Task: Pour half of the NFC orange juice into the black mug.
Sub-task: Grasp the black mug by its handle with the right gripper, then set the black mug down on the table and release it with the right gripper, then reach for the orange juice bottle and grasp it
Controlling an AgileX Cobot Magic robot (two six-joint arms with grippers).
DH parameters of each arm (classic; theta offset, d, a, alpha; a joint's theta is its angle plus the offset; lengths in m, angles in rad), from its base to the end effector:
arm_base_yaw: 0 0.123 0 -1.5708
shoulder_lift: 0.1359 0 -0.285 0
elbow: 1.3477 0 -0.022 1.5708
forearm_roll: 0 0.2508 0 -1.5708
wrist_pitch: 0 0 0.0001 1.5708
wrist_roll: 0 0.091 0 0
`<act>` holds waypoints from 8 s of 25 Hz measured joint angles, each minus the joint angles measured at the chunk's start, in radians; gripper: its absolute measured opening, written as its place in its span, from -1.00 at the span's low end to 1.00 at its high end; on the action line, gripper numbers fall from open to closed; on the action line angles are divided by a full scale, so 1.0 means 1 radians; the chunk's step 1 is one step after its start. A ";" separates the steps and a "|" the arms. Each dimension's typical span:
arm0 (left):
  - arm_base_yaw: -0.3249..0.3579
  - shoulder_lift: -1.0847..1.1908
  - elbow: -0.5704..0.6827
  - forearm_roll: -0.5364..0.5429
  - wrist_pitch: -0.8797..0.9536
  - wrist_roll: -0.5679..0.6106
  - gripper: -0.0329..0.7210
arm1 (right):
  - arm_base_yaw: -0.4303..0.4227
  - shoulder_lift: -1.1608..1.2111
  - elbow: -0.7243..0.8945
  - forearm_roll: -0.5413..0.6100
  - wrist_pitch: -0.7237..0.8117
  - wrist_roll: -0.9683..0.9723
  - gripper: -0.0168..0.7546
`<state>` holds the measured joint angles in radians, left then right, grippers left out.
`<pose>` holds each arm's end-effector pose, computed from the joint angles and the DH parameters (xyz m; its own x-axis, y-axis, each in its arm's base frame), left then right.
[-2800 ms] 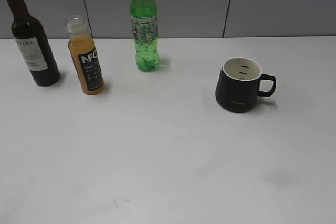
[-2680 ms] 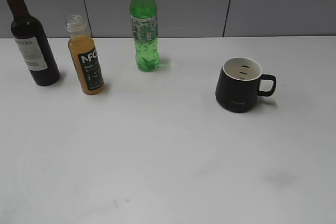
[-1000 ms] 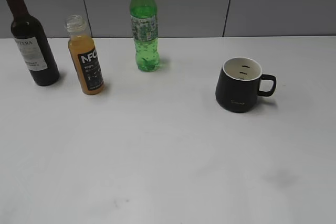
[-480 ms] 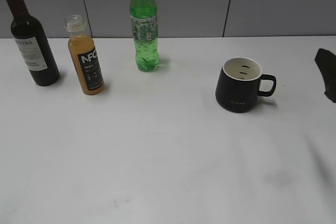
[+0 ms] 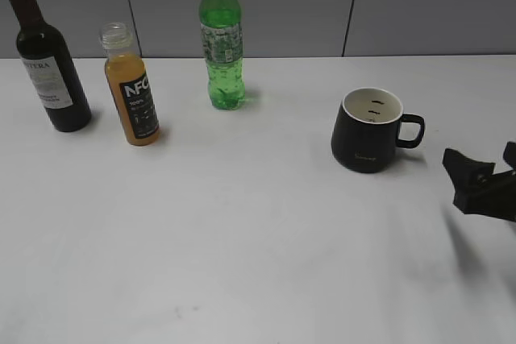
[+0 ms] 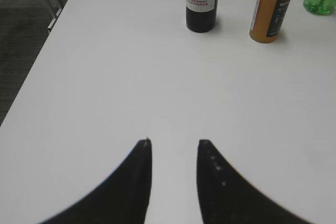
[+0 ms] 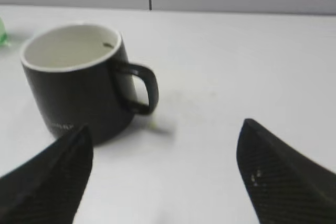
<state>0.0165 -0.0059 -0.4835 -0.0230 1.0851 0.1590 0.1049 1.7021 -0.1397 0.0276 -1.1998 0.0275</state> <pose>-0.0049 -0.0019 0.2707 -0.4812 0.1398 -0.8654 0.0732 0.9902 0.1192 0.2077 0.0195 0.1255 -0.2734 0.0089 -0.9619 -0.0699 0.9971 0.0291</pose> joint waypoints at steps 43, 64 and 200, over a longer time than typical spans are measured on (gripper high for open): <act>0.000 0.000 0.000 0.000 0.000 0.000 -0.28 | 0.000 0.439 -0.411 0.001 -0.007 0.000 0.67; 0.000 0.000 0.000 0.000 0.000 0.000 -0.28 | -0.002 0.535 -0.560 -0.028 -0.017 0.000 0.38; 0.000 0.000 0.000 0.000 0.000 0.000 -0.28 | 0.515 -0.309 -0.613 -0.049 1.830 -0.076 0.58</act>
<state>0.0165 -0.0059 -0.4835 -0.0230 1.0851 0.1590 0.6196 1.3931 -0.7526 -0.0216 0.6300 -0.0482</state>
